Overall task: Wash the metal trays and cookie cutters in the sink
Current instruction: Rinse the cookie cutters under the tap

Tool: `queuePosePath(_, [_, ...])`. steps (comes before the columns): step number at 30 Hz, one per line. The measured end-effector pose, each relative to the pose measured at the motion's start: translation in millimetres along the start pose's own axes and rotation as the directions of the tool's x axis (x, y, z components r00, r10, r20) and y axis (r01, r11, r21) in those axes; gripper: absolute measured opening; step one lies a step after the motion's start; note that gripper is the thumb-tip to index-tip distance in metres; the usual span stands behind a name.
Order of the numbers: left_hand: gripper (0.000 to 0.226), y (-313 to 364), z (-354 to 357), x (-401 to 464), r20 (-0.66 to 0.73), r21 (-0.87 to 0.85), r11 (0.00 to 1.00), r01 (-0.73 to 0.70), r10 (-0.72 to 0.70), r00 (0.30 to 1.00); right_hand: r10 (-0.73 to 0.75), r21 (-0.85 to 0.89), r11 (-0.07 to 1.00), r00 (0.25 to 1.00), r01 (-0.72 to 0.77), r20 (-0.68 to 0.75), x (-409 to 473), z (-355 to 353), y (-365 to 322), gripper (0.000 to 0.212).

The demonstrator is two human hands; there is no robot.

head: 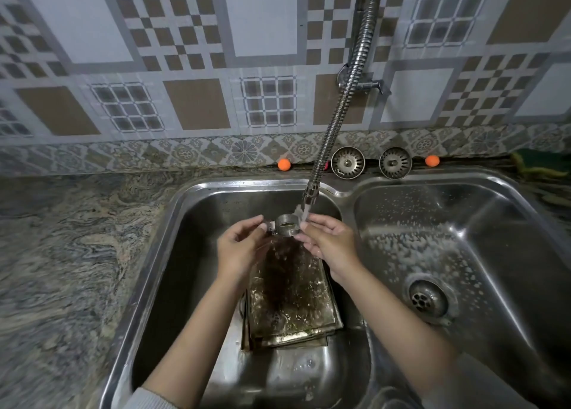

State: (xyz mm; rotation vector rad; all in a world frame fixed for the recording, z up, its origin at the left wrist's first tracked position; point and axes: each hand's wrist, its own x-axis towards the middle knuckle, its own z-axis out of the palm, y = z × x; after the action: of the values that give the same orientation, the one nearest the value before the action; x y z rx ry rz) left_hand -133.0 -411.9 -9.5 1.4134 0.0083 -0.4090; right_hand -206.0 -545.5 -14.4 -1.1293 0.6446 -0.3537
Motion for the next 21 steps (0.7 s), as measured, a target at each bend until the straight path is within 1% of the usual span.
queuePosePath(3, [0.019,-0.7,0.1,1.5,0.0,0.001,1.0,0.014,-0.014,1.0,-0.005,-0.01,1.0,1.0,0.005,0.001,0.0,-1.8,-1.7,0.017])
queuePosePath(6, [0.019,-2.7,8.1,3.1,0.049,-0.01,0.999,0.039,-0.038,0.998,0.005,-0.018,1.0,1.0,-0.005,-0.002,-0.3,-13.8,-5.5,0.02])
queuePosePath(8, [0.019,-5.3,15.6,5.8,0.106,0.028,0.999,0.036,-0.039,0.994,0.016,-0.046,0.999,1.0,-0.016,-0.017,-0.2,-26.8,-8.7,0.019])
queuePosePath(11, [0.017,-9.3,26.4,9.0,0.222,0.103,0.994,0.018,-0.04,0.974,0.044,-0.147,0.988,0.999,-0.046,-0.014,-3.8,-52.2,-17.1,0.016])
queuePosePath(14, [0.02,-13.2,34.8,7.4,0.361,0.164,0.986,-0.035,-0.027,0.932,0.05,-0.243,0.969,0.998,-0.041,0.03,-11.6,-80.5,-27.2,0.017])
queuePosePath(15, [0.021,-15.7,35.8,6.4,0.383,0.181,0.981,-0.063,-0.012,0.923,0.047,-0.275,0.961,0.998,-0.033,0.046,-14.4,-90.3,-29.7,0.017])
queuePosePath(16, [0.022,-18.5,35.8,5.1,0.384,0.217,0.971,-0.099,0.008,0.923,0.042,-0.303,0.953,0.998,-0.025,0.05,-18.6,-100.5,-32.4,0.017])
queuePosePath(18, [0.021,-29.4,28.1,5.0,0.346,0.348,0.922,-0.171,0.043,0.937,0.012,-0.377,0.926,0.999,0.004,0.041,-27.5,-124.7,-36.5,0.018])
queuePosePath(19, [0.019,-38.1,21.0,6.1,0.319,0.408,0.896,-0.174,0.038,0.947,-0.015,-0.445,0.895,0.999,0.029,0.035,-31.8,-139.3,-37.4,0.018])
queuePosePath(21, [0.015,-56.9,1.1,9.2,0.241,0.511,0.853,-0.104,-0.026,0.97,-0.049,-0.611,0.79,0.999,0.048,0.016,-40.1,-169.9,-33.9,0.019])
